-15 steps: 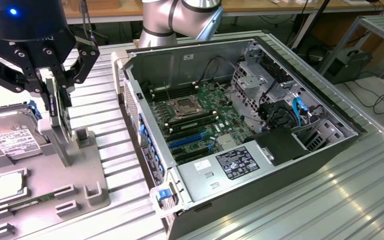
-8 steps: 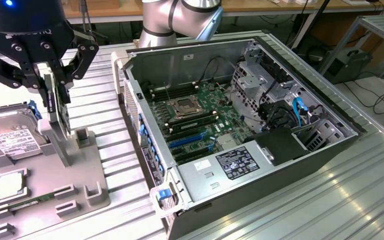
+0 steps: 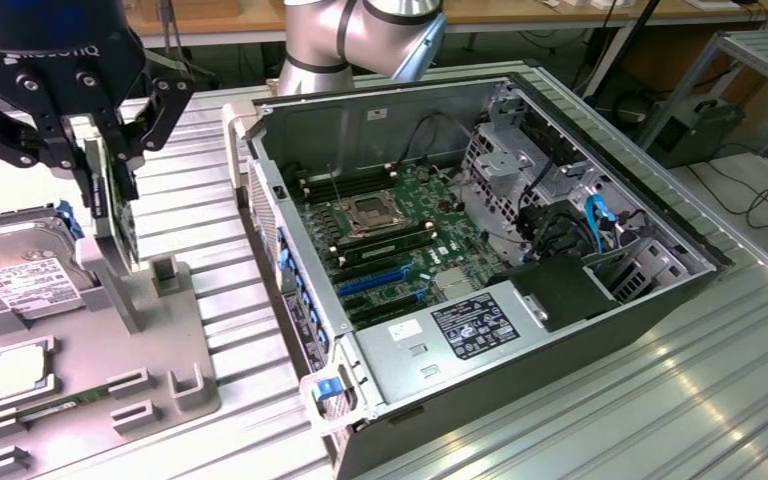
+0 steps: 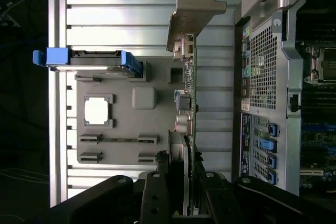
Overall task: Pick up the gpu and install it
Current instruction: 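Pick up the gpu and move the gpu toward the slot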
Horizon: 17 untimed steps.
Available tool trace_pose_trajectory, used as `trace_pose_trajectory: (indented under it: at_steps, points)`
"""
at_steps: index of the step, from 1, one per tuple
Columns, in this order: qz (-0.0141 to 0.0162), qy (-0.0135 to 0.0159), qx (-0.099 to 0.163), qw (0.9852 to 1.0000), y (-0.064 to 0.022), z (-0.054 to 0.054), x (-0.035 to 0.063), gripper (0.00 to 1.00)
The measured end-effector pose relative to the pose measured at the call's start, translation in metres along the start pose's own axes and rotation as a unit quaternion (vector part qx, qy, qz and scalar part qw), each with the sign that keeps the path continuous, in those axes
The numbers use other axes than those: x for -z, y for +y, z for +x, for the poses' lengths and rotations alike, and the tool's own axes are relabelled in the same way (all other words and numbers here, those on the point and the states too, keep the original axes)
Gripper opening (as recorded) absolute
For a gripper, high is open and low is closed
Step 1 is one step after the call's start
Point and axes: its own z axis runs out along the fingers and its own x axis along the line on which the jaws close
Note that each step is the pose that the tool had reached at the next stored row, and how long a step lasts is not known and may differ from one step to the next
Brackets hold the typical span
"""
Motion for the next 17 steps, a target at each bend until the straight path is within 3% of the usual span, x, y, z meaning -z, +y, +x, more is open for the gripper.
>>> trace_pose_trajectory:
  at_steps: [17]
  points:
    - [-0.0001,0.0004,0.0,1.0,0.0007,0.0,0.0159,0.27]
